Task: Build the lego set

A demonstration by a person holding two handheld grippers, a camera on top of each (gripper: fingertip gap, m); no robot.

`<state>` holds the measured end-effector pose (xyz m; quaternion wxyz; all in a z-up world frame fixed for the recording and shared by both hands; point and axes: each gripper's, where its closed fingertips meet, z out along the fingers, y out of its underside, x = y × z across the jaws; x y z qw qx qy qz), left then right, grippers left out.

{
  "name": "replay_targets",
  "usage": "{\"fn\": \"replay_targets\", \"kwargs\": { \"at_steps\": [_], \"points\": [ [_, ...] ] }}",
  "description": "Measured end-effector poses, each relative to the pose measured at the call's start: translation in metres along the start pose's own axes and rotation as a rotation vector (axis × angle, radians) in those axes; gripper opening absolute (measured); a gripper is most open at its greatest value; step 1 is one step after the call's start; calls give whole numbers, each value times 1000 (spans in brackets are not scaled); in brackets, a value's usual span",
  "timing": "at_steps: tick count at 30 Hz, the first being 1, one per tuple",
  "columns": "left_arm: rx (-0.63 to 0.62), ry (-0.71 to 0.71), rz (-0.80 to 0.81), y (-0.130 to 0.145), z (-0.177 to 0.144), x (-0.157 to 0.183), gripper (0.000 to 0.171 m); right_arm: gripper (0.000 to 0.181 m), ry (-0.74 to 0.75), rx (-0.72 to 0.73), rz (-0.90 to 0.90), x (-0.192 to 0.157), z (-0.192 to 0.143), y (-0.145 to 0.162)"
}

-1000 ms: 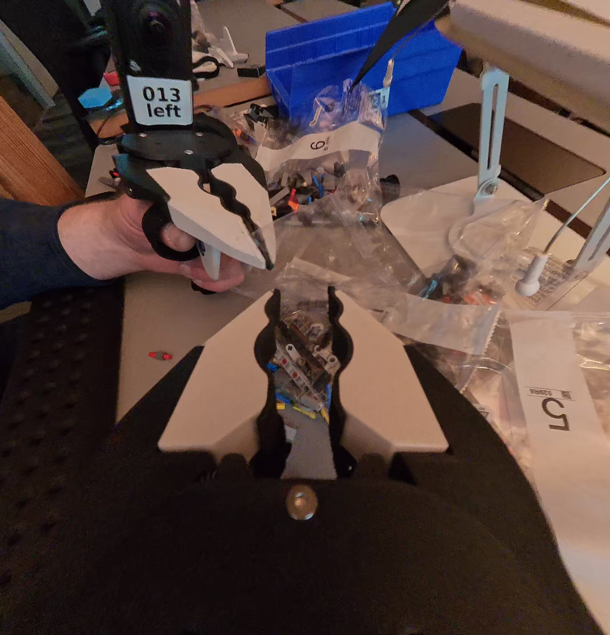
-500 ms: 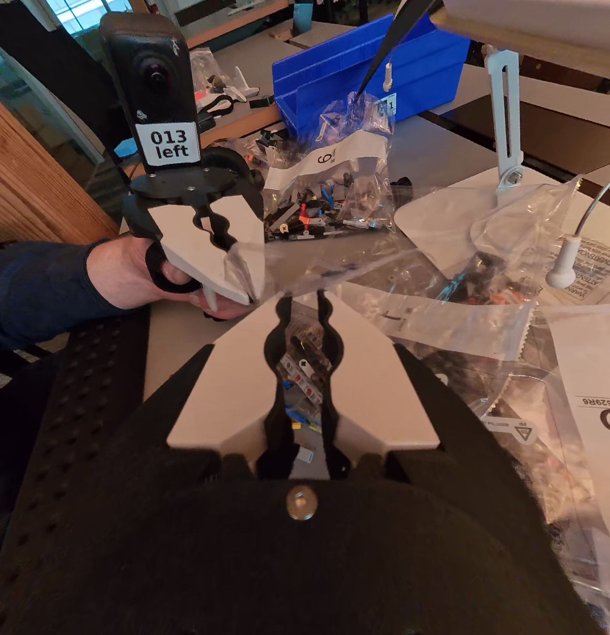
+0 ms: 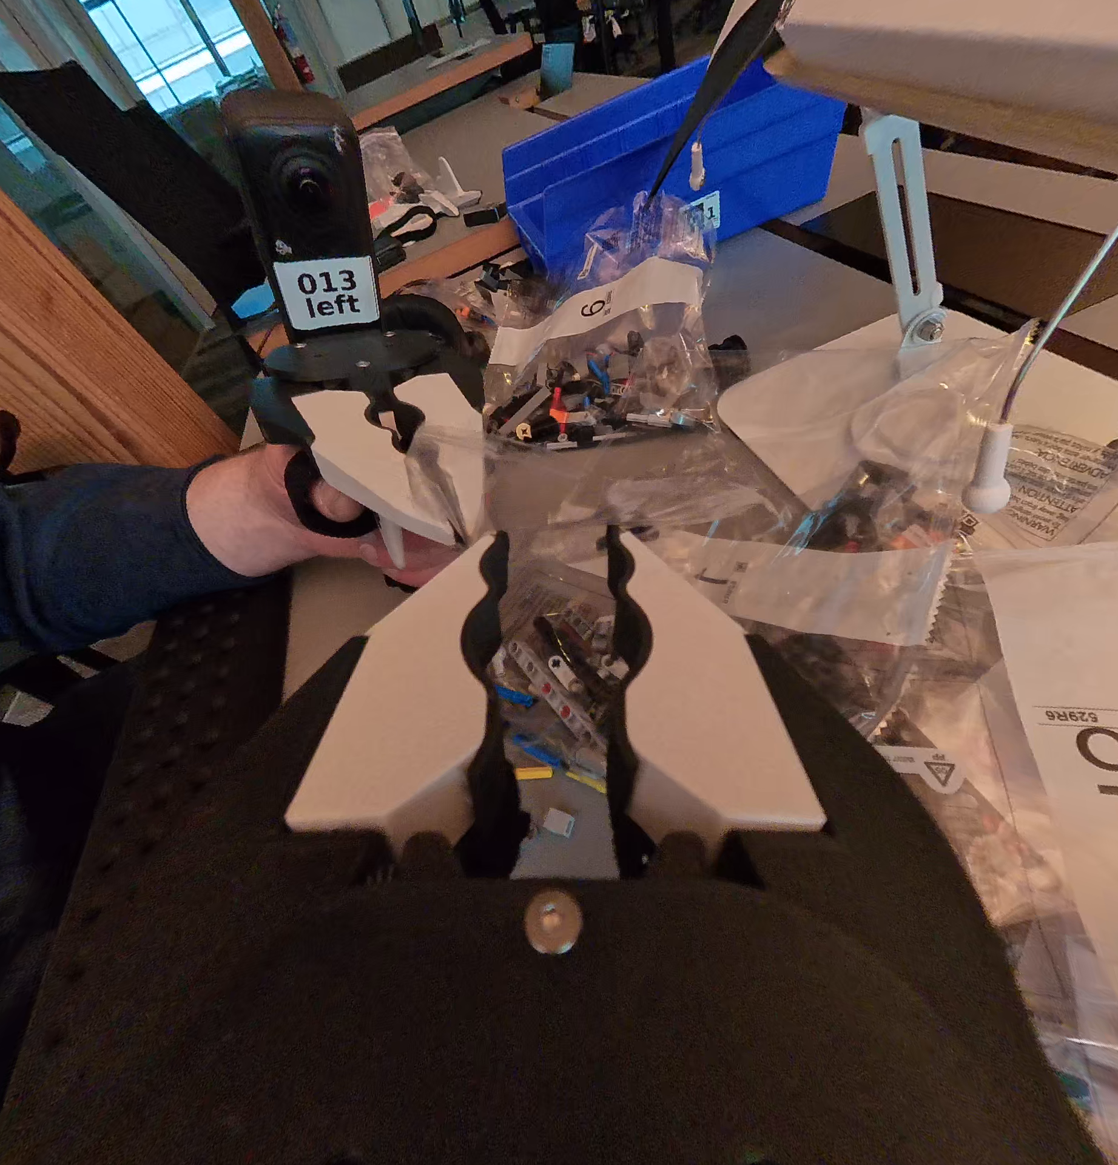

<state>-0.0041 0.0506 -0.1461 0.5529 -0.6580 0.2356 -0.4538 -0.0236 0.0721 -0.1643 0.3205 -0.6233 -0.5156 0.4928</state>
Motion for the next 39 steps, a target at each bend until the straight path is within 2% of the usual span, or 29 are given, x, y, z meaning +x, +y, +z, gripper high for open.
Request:
{"fn": "replay_targets", "kwargs": {
  "at_steps": [3, 7, 12, 17, 39],
  "points": [
    [-6, -6, -5, 1, -1, -2, 0, 36, 5, -8, -9, 1, -3, 1],
    [-21, -6, -19, 4, 0, -3, 0, 31, -16, 2, -1, 0, -6, 0],
    [-15, 37, -63, 5, 1, 1, 0, 20, -78, 10, -5, -8, -3, 1],
    [-20, 77, -104, 7, 3, 6, 0, 0, -128, 25, -50, -20, -2, -1],
    [4, -24, -36, -1, -6, -8, 0, 0, 1, 8, -71, 1, -25, -4]
  ]
}}
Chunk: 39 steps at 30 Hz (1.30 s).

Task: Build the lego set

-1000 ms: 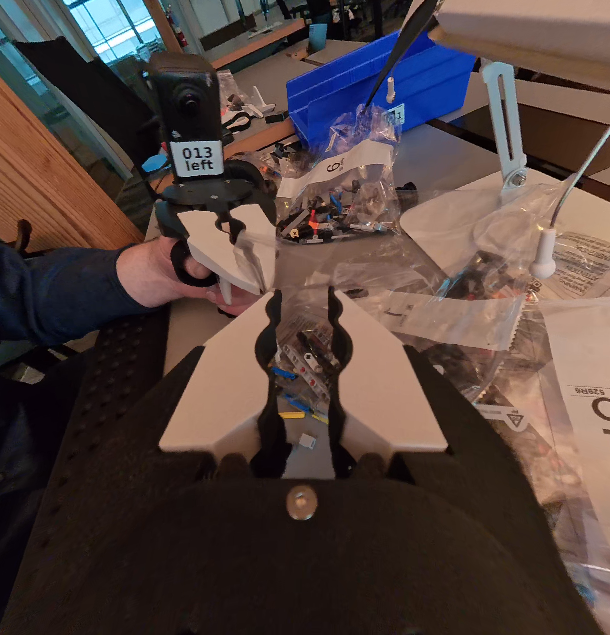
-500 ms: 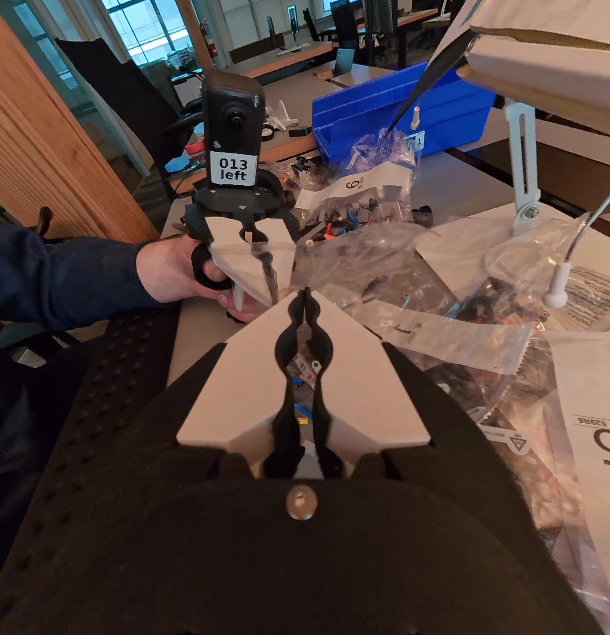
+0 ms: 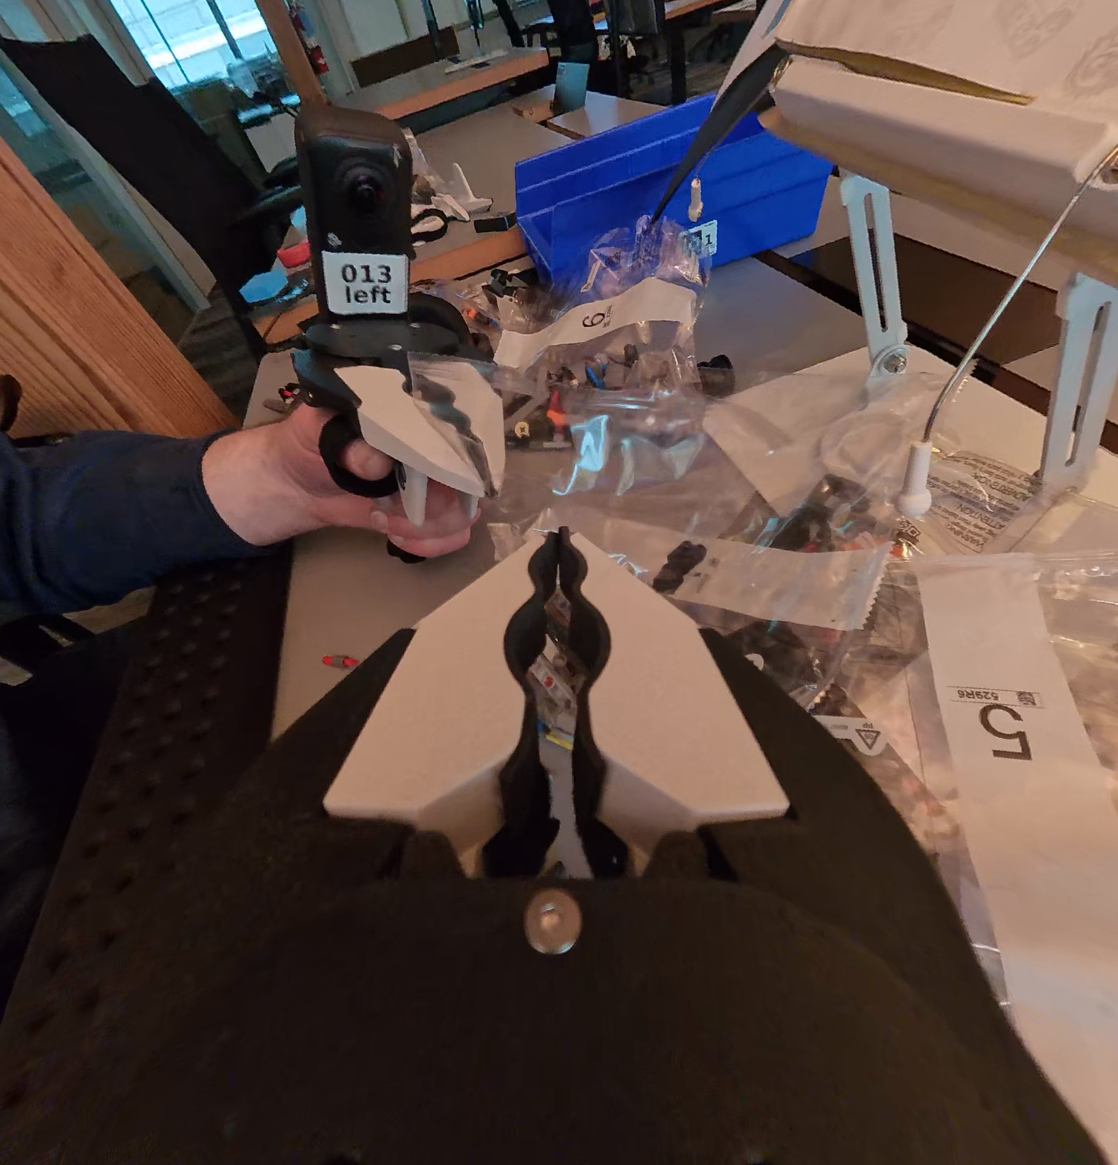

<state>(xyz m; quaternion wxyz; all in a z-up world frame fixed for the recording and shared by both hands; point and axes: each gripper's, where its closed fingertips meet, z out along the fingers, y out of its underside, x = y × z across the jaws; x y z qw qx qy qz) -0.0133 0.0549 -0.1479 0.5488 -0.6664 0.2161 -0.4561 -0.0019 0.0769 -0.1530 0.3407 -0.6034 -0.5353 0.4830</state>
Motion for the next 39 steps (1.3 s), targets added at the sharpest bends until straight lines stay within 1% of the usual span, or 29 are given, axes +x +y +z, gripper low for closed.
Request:
{"fn": "replay_targets", "kwargs": {
  "at_steps": [2, 6, 9, 12, 15, 19, 22, 23, 25, 28, 31, 33, 36, 39],
  "points": [
    [-2, -2, -1, 0, 0, 0, 0, 0, 20, -34, -14, 1, 1, 4],
    [-18, -48, 17, 2, -1, -7, 0, 0, 11, -45, 19, 3, 0, 6],
    [-45, -89, 64, 6, 0, -11, 0, 0, 9, -58, 34, 3, 0, 9],
    [-81, -109, 139, 11, 5, -8, 13, 0, 19, -69, 43, 5, 3, 12],
    [-108, -177, 211, 14, 8, -14, 28, 0, 22, -80, 44, 5, 6, 14],
    [-177, -175, 290, 25, 16, -7, 50, 0, 42, -87, 42, 7, 8, 15],
    [-227, -216, 357, 32, 18, -11, 55, 0, 53, -87, 50, 9, 10, 16],
    [-234, -226, 374, 33, 19, -12, 61, 0, 64, -85, 52, 10, 11, 16],
    [-239, -212, 381, 35, 22, -8, 65, 0, 62, -84, 55, 10, 13, 16],
    [-262, -230, 394, 40, 24, -11, 69, 0, 41, -79, 57, 5, 17, 16],
    [-261, -230, 397, 39, 24, -11, 69, 0, 38, -80, 49, 3, 20, 16],
    [-266, -243, 417, 39, 24, -13, 65, 0, 41, -88, 35, 1, 22, 17],
    [-260, -256, 410, 38, 21, -16, 48, 0, 41, -84, 24, -1, 23, 15],
    [-231, -257, 368, 33, 18, -19, 22, 0, 41, -81, 27, 0, 22, 15]
  ]
}}
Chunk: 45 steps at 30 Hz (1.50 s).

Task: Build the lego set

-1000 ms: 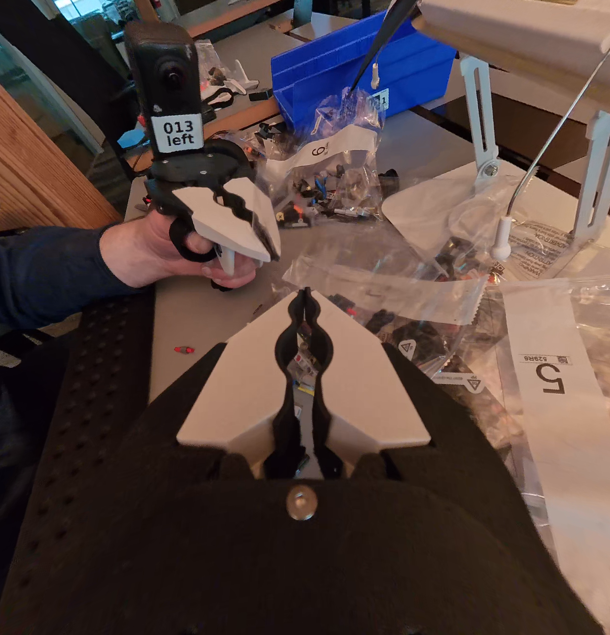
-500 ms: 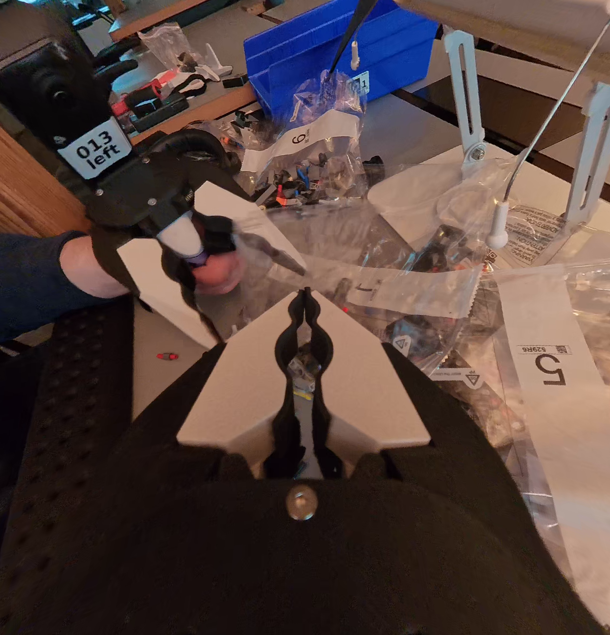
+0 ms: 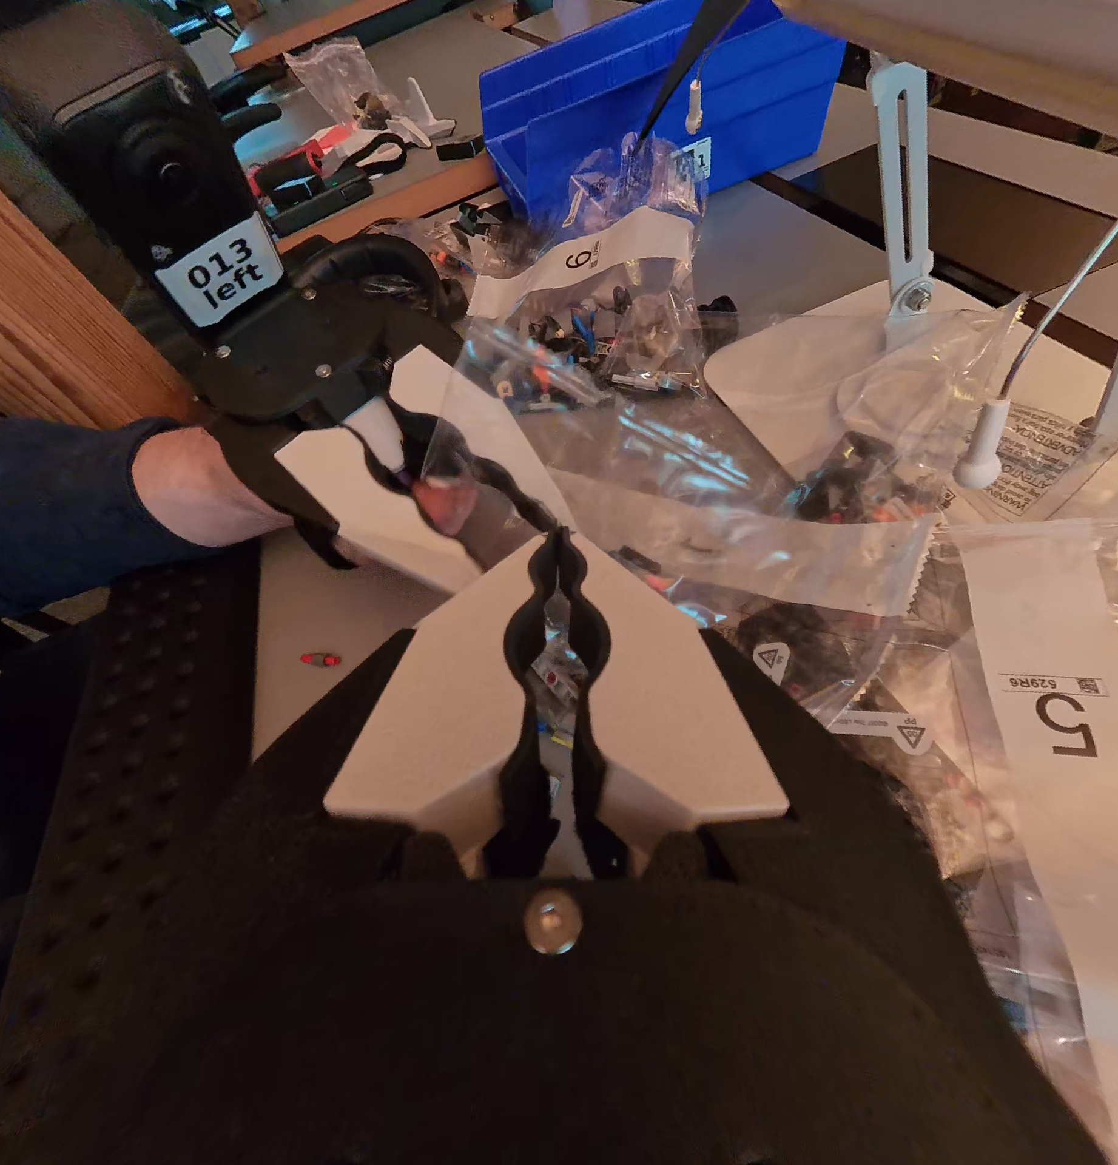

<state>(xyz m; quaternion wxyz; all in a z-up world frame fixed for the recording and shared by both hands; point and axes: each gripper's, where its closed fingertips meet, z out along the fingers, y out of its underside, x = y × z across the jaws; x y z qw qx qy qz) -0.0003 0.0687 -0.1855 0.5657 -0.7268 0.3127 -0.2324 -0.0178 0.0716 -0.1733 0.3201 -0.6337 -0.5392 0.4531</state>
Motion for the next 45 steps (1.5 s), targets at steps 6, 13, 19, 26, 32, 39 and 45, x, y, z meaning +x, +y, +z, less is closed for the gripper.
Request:
{"fn": "replay_targets", "kwargs": {
  "at_steps": [6, 13, 19, 26, 32, 39, 45],
  "points": [
    [-3, -8, -5, 2, -2, -4, 0, 0, 0, 6, 4, 1, -5, -1],
    [-39, -75, -25, 8, -6, -18, 0, 0, -6, -27, 4, 1, -7, 3],
    [7, -54, -87, 0, -13, -23, 0, 0, -20, -39, -1, -1, -13, 4],
    [-22, -44, -41, 4, -8, -16, 0, 15, 109, -9, -105, 5, -12, -6],
    [-62, -90, 94, 6, -4, -11, 0, 29, 164, -8, -75, 13, -11, -7],
    [-34, -92, 121, 1, -3, -8, 0, 29, 110, -2, -9, 7, -2, -4],
    [-27, -90, 166, -1, -2, -3, 0, 8, 33, 0, 29, 2, 2, 0]
  ]
}}
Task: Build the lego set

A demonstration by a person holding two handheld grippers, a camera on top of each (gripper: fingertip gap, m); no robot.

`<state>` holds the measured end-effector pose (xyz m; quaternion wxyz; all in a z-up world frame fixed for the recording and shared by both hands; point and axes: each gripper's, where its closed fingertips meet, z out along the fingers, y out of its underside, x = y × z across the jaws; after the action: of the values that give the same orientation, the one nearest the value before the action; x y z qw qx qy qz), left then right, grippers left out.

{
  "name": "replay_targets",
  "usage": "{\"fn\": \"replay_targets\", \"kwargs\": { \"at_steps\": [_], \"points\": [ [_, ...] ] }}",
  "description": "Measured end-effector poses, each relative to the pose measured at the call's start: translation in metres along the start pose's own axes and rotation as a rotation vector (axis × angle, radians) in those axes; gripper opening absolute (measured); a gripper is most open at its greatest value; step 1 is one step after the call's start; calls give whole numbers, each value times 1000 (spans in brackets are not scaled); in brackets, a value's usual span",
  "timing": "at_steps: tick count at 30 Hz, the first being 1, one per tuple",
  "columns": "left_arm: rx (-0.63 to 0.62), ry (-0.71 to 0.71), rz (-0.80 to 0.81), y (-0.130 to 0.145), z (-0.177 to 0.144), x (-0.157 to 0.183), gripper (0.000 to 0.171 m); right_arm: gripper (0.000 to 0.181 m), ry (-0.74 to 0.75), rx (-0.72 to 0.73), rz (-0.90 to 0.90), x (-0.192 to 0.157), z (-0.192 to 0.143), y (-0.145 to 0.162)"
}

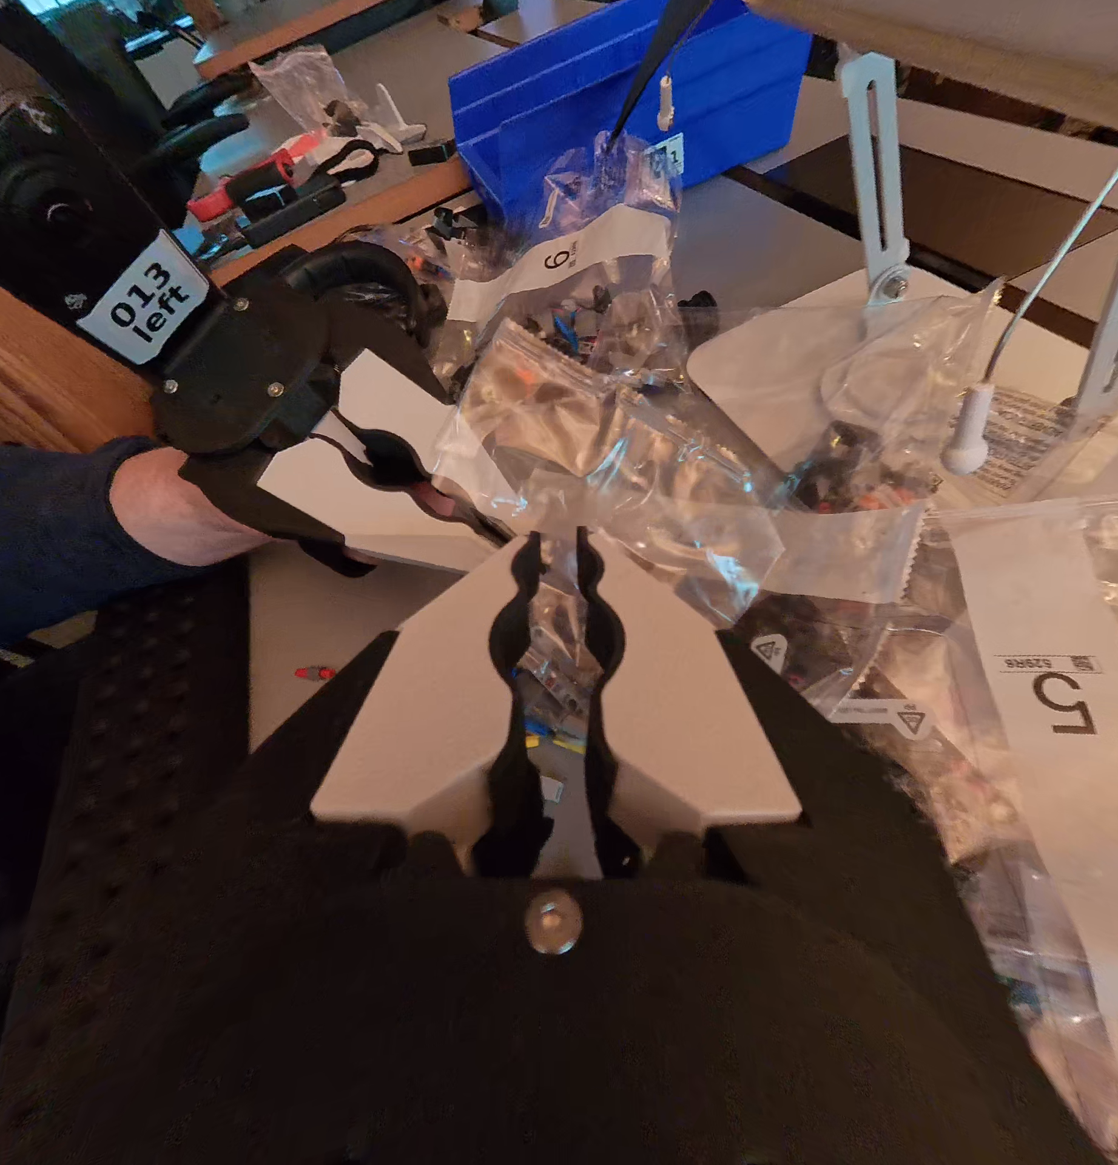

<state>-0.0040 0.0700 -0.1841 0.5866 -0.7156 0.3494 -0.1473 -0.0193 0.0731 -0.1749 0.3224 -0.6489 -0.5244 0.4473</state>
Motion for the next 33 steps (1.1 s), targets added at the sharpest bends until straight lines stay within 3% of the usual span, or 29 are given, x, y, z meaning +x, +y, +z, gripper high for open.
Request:
{"fn": "replay_targets", "kwargs": {
  "at_steps": [2, 33],
  "points": [
    [-2, 4, 6, 0, 0, 1, 0, 0, -22, -5, -5, -3, 1, 1],
    [145, 105, -263, -15, -11, -6, 0, 0, -132, 68, 33, -11, -14, -9]
  ]
}}
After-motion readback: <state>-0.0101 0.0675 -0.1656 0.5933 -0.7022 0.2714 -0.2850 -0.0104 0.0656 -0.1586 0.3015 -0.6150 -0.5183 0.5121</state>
